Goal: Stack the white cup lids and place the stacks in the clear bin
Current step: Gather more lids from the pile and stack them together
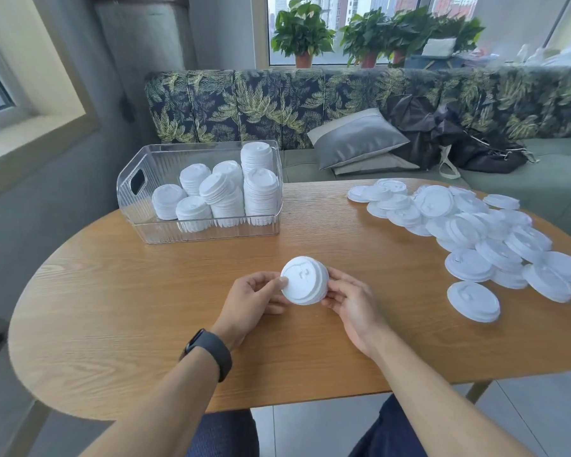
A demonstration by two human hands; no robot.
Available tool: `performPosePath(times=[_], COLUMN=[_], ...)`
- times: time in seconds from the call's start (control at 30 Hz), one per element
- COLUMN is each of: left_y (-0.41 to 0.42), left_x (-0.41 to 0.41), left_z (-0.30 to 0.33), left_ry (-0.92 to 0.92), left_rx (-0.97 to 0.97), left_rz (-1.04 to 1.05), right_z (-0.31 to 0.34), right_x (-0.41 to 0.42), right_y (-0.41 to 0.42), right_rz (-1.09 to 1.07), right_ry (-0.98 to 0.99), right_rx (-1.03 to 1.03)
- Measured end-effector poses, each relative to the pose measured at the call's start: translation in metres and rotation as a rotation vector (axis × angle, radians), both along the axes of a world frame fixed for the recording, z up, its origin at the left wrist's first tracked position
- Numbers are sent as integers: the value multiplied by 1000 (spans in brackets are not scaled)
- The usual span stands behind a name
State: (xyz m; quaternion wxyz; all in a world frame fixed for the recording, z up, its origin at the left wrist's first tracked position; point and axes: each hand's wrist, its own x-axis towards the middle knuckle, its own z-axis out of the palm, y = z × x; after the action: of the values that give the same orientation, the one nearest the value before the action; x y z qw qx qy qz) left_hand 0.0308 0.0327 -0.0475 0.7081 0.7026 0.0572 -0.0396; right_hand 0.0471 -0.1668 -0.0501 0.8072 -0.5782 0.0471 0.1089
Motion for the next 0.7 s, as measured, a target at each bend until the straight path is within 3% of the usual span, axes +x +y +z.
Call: performPosePath(times=[0.47,0.7], left_y=[-2,-3], left_x=[-1,-2], left_z=[0,-1], left_ry=[7,-7], left_rx=[7,28], left_rz=[23,42], right_z=[3,8], right_x=[-5,-13], right_y=[5,8], right_rz=[12,60], right_ry=[-50,-152], right_rx=[-38,-216])
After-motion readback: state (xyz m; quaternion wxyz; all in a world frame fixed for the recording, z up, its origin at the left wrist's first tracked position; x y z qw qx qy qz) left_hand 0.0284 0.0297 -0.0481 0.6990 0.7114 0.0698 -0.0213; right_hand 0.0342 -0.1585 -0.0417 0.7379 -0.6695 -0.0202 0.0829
